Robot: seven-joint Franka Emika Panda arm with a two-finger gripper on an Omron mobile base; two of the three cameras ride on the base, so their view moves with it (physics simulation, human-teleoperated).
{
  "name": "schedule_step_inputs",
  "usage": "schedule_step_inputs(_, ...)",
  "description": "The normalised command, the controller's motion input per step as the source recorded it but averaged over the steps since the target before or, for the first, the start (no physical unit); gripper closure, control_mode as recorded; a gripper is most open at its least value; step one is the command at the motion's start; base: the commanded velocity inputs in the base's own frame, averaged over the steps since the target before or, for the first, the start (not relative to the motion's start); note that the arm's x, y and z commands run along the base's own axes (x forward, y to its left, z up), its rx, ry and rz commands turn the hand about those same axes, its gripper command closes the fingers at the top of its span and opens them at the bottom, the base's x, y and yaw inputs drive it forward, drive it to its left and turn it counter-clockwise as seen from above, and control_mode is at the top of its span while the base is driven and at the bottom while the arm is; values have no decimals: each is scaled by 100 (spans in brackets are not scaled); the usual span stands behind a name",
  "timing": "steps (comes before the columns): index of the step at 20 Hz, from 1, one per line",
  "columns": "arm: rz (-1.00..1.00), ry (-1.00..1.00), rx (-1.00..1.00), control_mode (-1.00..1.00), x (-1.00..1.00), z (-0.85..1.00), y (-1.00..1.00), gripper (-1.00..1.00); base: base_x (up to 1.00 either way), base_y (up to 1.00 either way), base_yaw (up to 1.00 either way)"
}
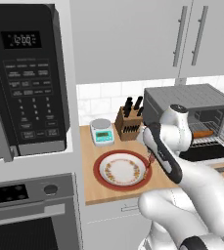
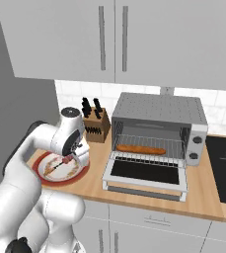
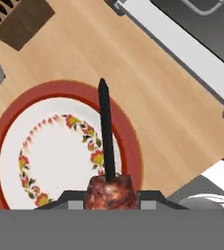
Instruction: Pick up the kebab skewer and baguette bread, and place them inside the toaster oven. Close the toaster oven door and start by setting the timer.
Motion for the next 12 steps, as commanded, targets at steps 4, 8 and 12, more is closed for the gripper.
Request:
schedule_step_inputs(4,-30,-11,0,-100,0,78,-100,100,0,0,0)
schedule_step_inputs(8,-33,-4,0,-100,0,58,-100,100,0,0,0)
schedule_step_inputs(12,-34,0,0,-100,0,21,-100,100,0,0,0)
